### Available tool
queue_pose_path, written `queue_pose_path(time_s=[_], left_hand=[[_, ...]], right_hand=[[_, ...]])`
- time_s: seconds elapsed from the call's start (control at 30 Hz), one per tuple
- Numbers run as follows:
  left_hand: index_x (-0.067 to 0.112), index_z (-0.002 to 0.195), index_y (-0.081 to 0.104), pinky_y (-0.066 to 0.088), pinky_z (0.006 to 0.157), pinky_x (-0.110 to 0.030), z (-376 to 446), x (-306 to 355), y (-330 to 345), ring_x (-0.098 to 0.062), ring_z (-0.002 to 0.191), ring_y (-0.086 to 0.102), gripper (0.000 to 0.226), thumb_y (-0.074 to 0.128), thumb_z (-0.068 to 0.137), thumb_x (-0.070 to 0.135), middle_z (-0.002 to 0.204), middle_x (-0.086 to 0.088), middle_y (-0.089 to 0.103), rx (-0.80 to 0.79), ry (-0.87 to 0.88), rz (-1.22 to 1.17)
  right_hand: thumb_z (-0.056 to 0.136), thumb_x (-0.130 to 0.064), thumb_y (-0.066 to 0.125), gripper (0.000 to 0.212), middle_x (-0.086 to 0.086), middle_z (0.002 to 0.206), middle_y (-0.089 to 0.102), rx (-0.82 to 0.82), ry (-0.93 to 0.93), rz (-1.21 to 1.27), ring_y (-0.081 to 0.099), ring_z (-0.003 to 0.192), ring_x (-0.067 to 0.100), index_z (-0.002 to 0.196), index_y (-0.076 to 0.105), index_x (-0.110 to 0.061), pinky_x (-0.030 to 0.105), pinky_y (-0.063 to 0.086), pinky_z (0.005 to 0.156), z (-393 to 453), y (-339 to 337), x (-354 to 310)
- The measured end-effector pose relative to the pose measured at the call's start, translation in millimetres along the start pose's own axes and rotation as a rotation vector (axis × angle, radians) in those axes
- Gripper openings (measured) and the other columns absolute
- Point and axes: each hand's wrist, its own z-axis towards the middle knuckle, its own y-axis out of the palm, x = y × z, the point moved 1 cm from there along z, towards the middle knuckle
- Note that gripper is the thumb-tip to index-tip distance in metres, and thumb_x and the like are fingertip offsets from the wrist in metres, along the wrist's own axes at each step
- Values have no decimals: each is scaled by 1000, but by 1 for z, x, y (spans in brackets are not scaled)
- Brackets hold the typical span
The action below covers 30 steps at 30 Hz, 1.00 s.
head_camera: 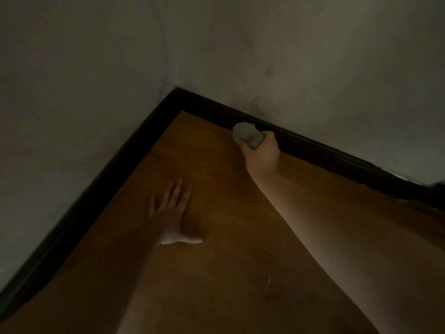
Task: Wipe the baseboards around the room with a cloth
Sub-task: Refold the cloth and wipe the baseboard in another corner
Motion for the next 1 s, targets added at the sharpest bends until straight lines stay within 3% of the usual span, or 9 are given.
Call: queue_pose_path(time_s=[0.2, 0.63, 0.87, 1.0], left_hand=[[37, 137, -48, -9, 118, -61, 2, 0, 3, -21, 141, -41, 150, 65, 53, 90, 147, 7, -54, -21, -1, -9], [42, 132, -51, -23, 114, -57, 3, 0, 2, -19, 136, -48, 149, 71, 57, 83, 142, 13, -57, -33, 18, -55], [43, 136, -46, -26, 110, -55, 1, 1, 2, -17, 135, -49, 148, 70, 56, 85, 140, 14, -58, -23, 21, -88], [44, 137, -45, -24, 111, -54, -1, 2, -1, -18, 136, -48, 146, 68, 55, 87, 142, 13, -57, -30, 12, -81]], right_hand=[[89, -29, 71, 47, 7, 121, 54, -64, -18, 61, 56, 99, 16, 123, 46, -9, 26, 44, 74, 20, 68, -46], [92, -32, 67, 56, 15, 132, 50, -140, 3, 0, 55, 114, 26, 134, 41, -5, 34, 47, 88, 48, 165, -110], [96, -33, 61, 59, 14, 141, 42, -79, 176, 4, 50, 122, 28, 140, 31, -6, 37, 43, 95, 47, 143, -99], [95, -32, 63, 48, 13, 134, 47, -30, 181, 14, 53, 115, 27, 130, 39, -9, 37, 46, 92, 42, 109, -69]])
